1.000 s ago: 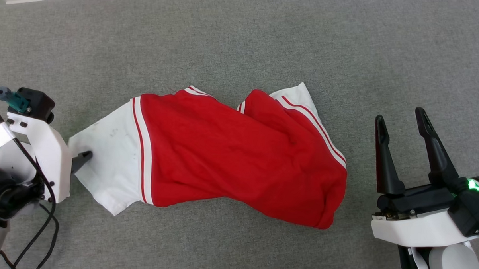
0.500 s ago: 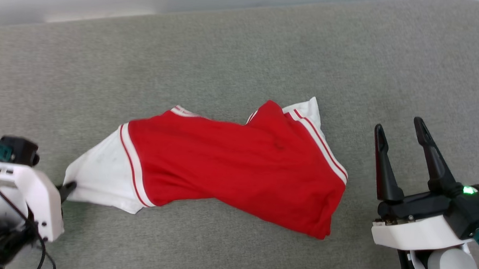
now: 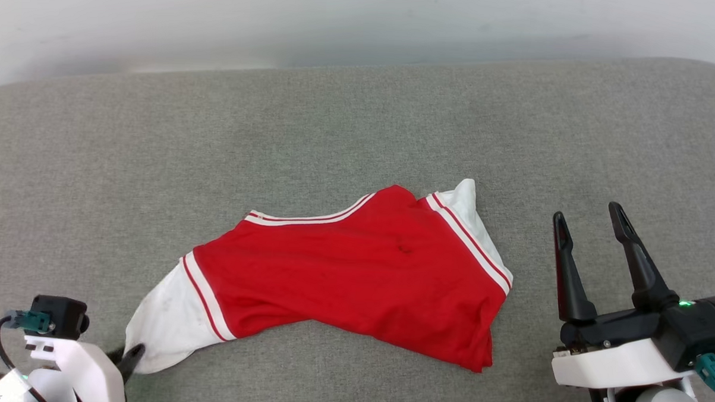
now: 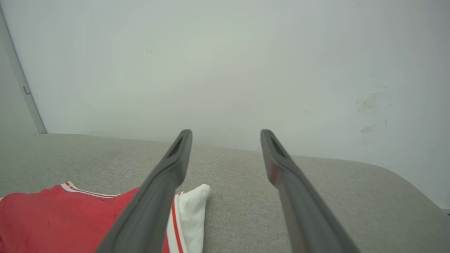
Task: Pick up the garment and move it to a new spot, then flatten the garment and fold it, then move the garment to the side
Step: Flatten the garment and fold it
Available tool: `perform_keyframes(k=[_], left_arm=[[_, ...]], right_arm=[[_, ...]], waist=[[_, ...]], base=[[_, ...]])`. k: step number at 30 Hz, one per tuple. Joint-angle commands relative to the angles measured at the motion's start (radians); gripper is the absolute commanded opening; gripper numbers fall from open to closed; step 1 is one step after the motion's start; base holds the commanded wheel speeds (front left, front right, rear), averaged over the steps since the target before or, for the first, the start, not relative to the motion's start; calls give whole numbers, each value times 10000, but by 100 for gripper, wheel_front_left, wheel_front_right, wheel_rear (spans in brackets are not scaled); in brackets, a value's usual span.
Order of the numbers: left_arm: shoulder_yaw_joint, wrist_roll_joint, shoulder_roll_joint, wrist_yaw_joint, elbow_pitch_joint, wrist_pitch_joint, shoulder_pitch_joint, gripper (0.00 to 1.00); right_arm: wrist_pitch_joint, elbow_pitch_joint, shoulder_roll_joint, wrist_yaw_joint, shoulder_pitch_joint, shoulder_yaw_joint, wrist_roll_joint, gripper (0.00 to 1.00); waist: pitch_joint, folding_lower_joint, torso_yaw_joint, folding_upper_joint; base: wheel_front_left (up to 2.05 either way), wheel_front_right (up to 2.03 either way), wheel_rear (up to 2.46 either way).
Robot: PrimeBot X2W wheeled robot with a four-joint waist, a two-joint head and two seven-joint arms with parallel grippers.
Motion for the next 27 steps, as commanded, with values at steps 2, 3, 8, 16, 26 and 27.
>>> perform_keyframes(k=[2,3,8,16,26,27], left_arm=[[68,423,-197,115,-173,-795,-171,100],[97,571,-269,146,-229,-1128,-261,100],[10,1578,-592,-285,-864,-3511,-719,100],[-3,3076,-1650,32,-1347,-7104,-383,100],[96,4103,-2521,39,-1453,-7409,-17,100],[126,4170,-2599,-3,-1455,-7411,-89,100]], right_arm=[[-20,40,17,-7,123,-65,-80,100],[-20,48,19,-5,147,-82,-80,100],[-20,57,19,-7,244,-240,-102,100],[-20,215,14,-7,361,-630,-160,100],[1815,864,-266,-8,-141,-156,-207,100],[2407,820,-450,-8,-317,11,-38,100]], waist=[[-97,1,68,0],[-119,1,82,0],[-332,1,142,0],[-704,1,166,0],[-632,1,446,0],[-577,1,492,0]], base=[[0,0,0],[0,0,0],[0,0,0],[0,0,0],[0,0,0],[0,0,0]])
